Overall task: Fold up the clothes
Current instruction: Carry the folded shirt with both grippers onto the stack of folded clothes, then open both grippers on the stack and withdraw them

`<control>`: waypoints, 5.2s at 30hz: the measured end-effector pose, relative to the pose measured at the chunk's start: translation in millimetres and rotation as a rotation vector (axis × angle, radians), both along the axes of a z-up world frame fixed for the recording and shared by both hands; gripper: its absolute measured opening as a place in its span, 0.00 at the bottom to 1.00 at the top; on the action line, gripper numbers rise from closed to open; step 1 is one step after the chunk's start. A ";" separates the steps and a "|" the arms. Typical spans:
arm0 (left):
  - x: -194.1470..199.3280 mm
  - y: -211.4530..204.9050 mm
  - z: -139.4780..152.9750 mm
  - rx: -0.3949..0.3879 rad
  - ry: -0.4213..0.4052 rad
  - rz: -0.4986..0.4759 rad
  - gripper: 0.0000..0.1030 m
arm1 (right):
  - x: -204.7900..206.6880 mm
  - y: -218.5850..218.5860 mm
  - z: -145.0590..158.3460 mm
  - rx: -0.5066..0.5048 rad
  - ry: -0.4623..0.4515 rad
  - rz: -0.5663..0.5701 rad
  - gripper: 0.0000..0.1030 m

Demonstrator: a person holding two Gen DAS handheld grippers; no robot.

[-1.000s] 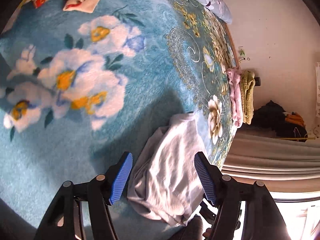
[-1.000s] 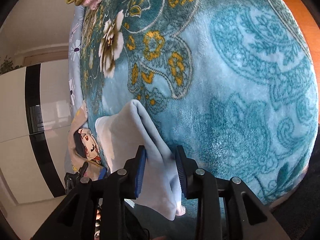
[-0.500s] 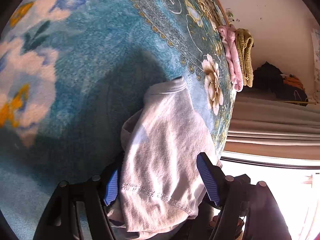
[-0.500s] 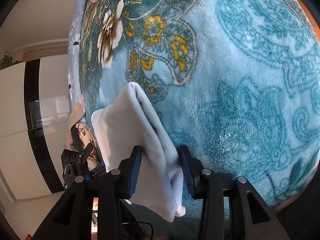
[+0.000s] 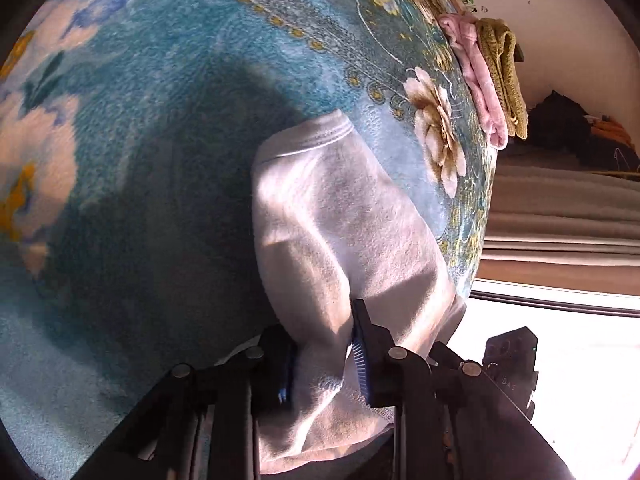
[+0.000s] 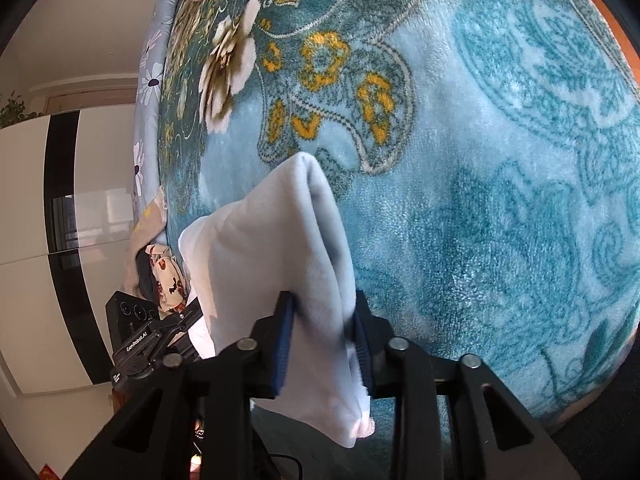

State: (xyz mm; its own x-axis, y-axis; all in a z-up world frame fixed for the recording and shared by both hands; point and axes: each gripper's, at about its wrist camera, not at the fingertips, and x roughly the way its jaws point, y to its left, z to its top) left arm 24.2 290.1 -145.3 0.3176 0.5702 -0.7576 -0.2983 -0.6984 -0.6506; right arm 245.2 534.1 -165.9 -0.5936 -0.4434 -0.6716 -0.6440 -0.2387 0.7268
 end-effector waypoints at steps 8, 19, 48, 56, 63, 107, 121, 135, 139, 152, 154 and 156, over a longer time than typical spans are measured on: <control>10.3 -14.5 39.9 0.053 0.053 0.037 0.13 | 2.2 -7.8 28.5 0.036 0.071 0.009 0.07; 31.6 -23.0 104.9 0.088 0.129 0.096 0.13 | 14.9 -17.8 67.7 0.041 0.245 -0.010 0.07; 85.0 -305.2 195.7 0.193 0.264 0.559 0.14 | -60.9 -194.5 157.9 0.084 0.432 0.522 0.07; 84.1 -395.5 195.7 0.248 0.274 0.680 0.14 | -102.6 -279.2 189.0 0.146 0.430 0.694 0.07; 116.4 -480.6 200.5 0.274 0.304 0.834 0.14 | -137.0 -362.9 208.7 0.147 0.432 0.873 0.07; 135.8 -537.3 159.5 -0.139 0.469 0.894 0.54 | -173.4 -524.2 178.5 0.450 0.392 1.251 0.18; 140.5 -540.8 120.7 -0.165 0.375 0.977 0.54 | -167.4 -499.2 130.2 0.466 0.280 1.177 0.19; 175.0 -481.4 141.1 -0.252 0.562 0.943 0.54 | -90.9 -497.8 134.1 0.621 0.392 1.316 0.26; 187.4 -470.3 137.8 -0.251 0.562 0.951 0.58 | -71.1 -499.2 124.2 0.674 0.407 1.348 0.38; 220.9 -448.6 97.3 -0.475 0.505 0.993 1.00 | -51.7 -480.0 118.4 0.725 0.455 1.340 0.61; 222.3 -448.3 92.0 -0.500 0.483 1.004 1.00 | -50.9 -477.5 119.7 0.730 0.463 1.330 0.66; 222.4 -448.9 89.5 -0.521 0.465 1.030 1.00 | -49.4 -476.0 122.9 0.753 0.480 1.323 0.69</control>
State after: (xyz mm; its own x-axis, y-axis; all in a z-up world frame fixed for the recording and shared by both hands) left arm 246.6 -158.8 -55.8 -0.4576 -0.0078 -0.8891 0.4132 -0.8873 -0.2049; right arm 195.8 58.1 -43.0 -0.2888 -0.4632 -0.8379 0.5424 -0.8003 0.2555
